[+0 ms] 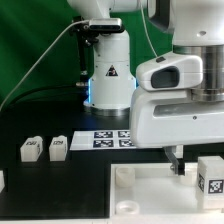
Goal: Assemble one leg
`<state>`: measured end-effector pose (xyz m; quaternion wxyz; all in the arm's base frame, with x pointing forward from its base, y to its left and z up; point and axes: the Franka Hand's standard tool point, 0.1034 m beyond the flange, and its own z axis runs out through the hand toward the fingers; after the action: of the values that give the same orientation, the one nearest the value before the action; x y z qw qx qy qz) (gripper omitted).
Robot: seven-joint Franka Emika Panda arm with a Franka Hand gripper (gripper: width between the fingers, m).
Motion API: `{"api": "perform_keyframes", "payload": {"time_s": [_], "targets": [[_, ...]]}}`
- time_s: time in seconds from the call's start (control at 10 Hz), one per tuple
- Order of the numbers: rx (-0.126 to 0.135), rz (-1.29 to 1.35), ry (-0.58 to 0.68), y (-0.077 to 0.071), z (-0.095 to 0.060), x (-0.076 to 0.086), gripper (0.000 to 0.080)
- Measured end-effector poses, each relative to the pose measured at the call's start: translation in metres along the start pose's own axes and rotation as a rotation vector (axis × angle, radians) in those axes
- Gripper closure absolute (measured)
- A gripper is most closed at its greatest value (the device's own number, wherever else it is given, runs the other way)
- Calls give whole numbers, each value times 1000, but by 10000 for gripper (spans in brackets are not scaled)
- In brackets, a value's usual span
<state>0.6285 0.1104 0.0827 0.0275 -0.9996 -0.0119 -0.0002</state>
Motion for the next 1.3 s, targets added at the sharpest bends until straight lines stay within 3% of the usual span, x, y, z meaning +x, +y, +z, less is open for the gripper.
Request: {"api": "perform_keyframes", "payload": {"time_s": [0.1, 0.2, 0.3, 0.4, 0.7, 0.9, 1.1, 1.3], "targets": [[0, 26, 1, 0, 0, 0, 240], [-1, 26, 1, 0, 0, 0, 387], [1, 48, 1, 0, 1, 0, 387], [8, 203, 0, -2, 1, 0, 508], [8, 480, -2, -2, 1, -1, 508], [16, 909, -14, -3, 1, -1, 508], [65, 1321, -50, -1, 2, -1, 508], [75, 1549, -66, 0, 2, -1, 506]]}}
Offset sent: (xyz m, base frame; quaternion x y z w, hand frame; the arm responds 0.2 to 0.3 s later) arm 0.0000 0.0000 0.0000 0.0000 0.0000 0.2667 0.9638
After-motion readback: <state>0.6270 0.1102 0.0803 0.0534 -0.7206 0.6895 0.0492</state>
